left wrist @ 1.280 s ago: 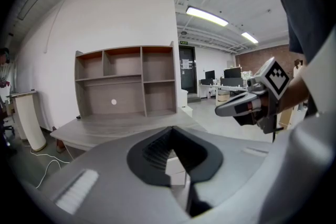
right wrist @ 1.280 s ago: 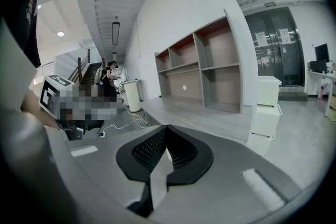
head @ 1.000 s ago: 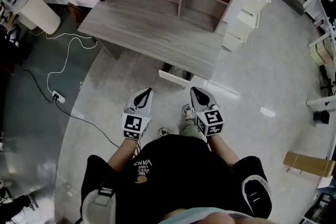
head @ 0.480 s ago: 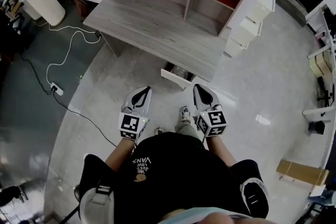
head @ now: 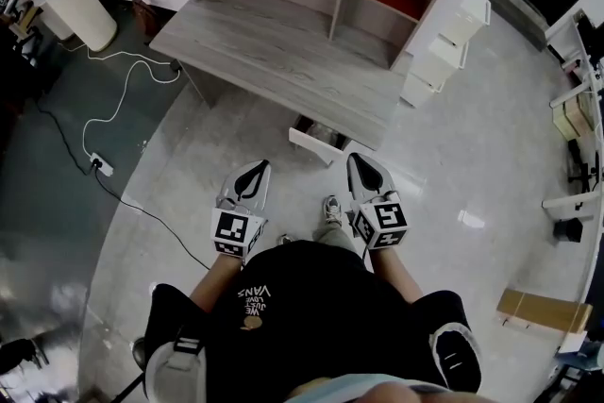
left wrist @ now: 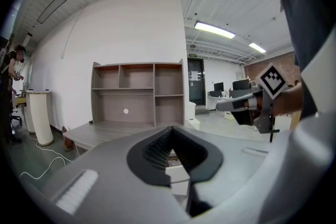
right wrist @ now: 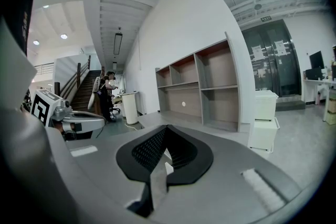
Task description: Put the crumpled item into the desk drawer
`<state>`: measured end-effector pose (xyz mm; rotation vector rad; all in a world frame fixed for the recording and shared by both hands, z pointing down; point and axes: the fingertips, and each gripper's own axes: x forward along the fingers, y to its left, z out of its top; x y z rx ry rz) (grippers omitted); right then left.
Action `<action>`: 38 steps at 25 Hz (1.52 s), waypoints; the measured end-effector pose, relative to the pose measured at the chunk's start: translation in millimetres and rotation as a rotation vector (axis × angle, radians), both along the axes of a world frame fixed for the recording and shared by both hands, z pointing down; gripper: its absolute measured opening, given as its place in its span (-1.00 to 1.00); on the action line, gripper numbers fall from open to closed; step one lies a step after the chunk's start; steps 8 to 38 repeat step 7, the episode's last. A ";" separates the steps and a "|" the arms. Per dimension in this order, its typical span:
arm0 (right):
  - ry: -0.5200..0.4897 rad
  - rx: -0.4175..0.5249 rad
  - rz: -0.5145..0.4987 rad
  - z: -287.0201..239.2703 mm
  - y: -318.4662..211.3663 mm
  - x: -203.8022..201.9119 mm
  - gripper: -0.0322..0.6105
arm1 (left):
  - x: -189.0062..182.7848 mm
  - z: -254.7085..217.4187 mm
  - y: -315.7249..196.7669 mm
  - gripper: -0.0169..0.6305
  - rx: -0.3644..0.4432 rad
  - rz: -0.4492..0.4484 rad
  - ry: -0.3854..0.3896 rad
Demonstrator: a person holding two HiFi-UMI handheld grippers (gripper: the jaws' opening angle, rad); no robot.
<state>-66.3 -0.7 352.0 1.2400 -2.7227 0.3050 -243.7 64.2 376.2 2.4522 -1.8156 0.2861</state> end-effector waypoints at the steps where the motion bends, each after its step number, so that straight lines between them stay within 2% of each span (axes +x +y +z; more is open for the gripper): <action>1: -0.002 0.001 -0.001 -0.6 0.2 -0.4 -0.89 | 0.8 -1.1 0.0 -0.79 0.003 0.001 0.003; 38: -0.006 0.003 -0.001 -2.1 3.6 -1.2 -0.89 | 4.3 -3.1 3.0 -0.79 0.000 0.011 0.014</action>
